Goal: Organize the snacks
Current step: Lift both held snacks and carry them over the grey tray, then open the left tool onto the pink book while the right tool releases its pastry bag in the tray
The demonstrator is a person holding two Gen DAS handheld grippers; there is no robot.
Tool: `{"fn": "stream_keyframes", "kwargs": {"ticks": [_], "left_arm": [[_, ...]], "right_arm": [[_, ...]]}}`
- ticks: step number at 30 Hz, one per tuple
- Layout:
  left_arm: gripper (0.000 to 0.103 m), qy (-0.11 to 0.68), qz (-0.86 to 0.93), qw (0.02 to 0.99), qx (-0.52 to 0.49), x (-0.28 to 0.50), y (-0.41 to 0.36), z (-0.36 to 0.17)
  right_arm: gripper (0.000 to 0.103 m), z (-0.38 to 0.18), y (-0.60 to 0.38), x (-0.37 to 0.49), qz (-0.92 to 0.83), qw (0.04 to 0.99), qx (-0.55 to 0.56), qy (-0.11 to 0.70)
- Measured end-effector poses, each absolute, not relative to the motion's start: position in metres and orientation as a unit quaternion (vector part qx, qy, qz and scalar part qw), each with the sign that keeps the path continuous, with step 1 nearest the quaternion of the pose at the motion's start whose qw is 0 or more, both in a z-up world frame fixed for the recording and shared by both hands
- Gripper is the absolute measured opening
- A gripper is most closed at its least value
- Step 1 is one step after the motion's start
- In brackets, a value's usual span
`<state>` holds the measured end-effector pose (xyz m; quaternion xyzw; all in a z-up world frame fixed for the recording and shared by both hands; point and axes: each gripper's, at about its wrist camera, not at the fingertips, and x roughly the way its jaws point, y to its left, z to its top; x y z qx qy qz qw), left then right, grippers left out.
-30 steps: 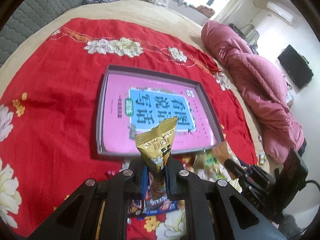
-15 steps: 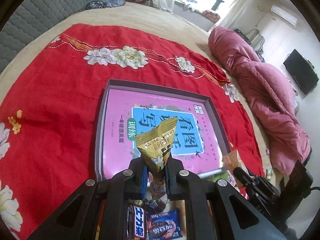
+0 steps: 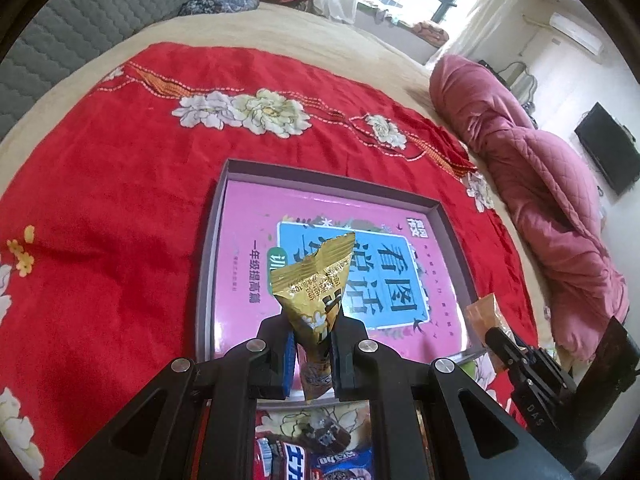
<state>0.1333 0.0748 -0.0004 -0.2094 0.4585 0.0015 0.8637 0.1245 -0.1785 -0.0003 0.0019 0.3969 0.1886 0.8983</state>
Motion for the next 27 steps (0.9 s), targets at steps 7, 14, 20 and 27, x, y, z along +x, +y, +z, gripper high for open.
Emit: {"fn": "stream_keyframes", "kwargs": {"ticks": [7,14,20,27], "left_arm": [[0.013,0.475,0.000,0.852,-0.222,0.140,0.079,-0.019],[0.014,0.487,-0.003,0.846,-0.215,0.140,0.070,-0.031],[0.018,0.493,-0.001,0.845,-0.209,0.137,0.066,-0.032],[0.034,0.502,0.004,0.841,-0.202,0.135,0.065,-0.035]], "right_arm": [[0.018,-0.011,-0.171,0.135,0.184,0.893,0.000,0.410],[0.018,-0.019,-0.170,0.141,0.173,0.893,0.001,0.416],[0.018,-0.024,-0.172,0.144,0.163,0.894,-0.001,0.417],[0.019,-0.029,-0.173,0.151,0.153,0.894,0.001,0.421]]}}
